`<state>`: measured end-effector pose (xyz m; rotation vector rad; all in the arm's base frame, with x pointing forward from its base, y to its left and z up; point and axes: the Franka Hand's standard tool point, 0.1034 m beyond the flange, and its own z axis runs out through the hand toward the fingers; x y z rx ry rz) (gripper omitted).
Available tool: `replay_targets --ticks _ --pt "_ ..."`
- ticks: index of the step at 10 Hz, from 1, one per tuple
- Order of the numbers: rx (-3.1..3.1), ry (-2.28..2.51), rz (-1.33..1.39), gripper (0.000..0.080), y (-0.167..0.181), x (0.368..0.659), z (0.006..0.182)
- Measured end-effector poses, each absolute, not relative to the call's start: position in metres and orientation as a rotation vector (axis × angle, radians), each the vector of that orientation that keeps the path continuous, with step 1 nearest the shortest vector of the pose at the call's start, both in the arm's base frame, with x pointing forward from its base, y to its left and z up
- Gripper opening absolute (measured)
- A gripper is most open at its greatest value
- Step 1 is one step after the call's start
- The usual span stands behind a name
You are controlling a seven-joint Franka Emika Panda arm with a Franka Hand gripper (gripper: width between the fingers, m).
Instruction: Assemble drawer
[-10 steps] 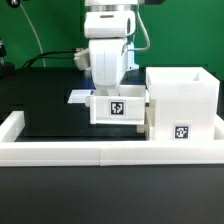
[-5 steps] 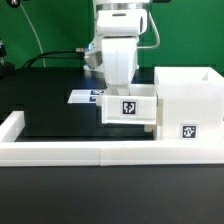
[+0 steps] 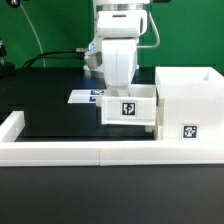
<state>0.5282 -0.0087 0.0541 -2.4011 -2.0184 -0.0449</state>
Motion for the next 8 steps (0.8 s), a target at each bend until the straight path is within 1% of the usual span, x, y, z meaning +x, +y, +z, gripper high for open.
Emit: replay_targets --ticks 8 --pt "-2.393 -2.022 -0.037 0.0042 -0.0065 0.527 0.053"
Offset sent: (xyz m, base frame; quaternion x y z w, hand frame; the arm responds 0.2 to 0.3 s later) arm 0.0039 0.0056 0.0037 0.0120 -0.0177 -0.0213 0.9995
